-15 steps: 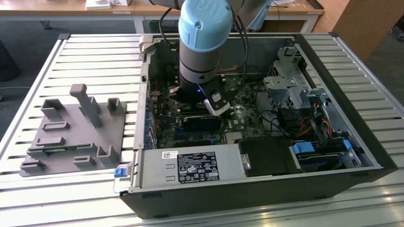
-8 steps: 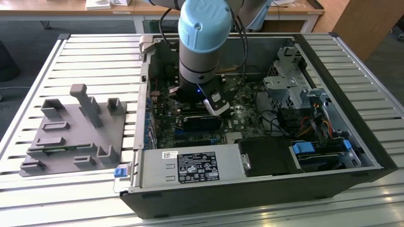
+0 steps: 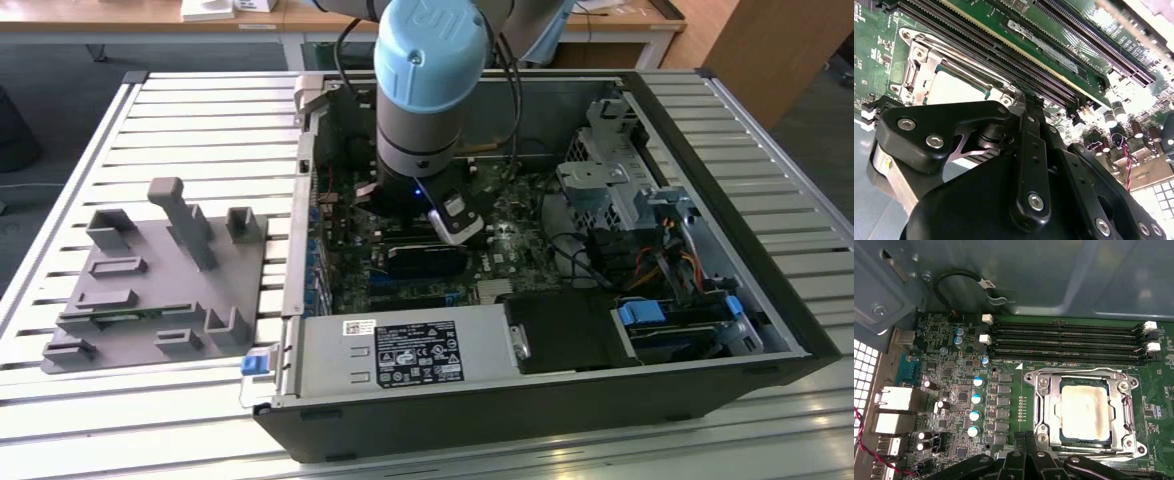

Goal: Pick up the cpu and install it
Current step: 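Install the second cpu locking lever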

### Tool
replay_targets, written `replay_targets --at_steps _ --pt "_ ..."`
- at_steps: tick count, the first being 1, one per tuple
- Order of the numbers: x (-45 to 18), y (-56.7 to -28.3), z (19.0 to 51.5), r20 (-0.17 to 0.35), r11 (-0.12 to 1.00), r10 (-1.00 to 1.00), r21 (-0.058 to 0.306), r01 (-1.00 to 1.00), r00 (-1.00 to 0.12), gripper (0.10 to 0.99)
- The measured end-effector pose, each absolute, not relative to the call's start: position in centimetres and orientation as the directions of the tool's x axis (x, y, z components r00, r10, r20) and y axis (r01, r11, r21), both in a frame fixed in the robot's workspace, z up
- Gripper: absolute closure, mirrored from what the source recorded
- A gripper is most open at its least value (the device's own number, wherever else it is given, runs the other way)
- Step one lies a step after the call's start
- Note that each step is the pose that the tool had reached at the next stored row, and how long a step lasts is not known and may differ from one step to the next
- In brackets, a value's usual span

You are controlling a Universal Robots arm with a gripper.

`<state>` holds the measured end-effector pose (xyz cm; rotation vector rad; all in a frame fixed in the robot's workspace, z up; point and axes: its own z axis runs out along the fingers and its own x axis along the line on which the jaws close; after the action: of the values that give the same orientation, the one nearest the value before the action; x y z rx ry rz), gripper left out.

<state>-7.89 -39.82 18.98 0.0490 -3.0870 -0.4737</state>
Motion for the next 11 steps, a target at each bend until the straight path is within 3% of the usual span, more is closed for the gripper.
replay_targets --at_steps 11 --pt "-7.9 -39.8 20.7 0.013 0.953 -0.033 0.301 -0.028 -0.999 0.980"
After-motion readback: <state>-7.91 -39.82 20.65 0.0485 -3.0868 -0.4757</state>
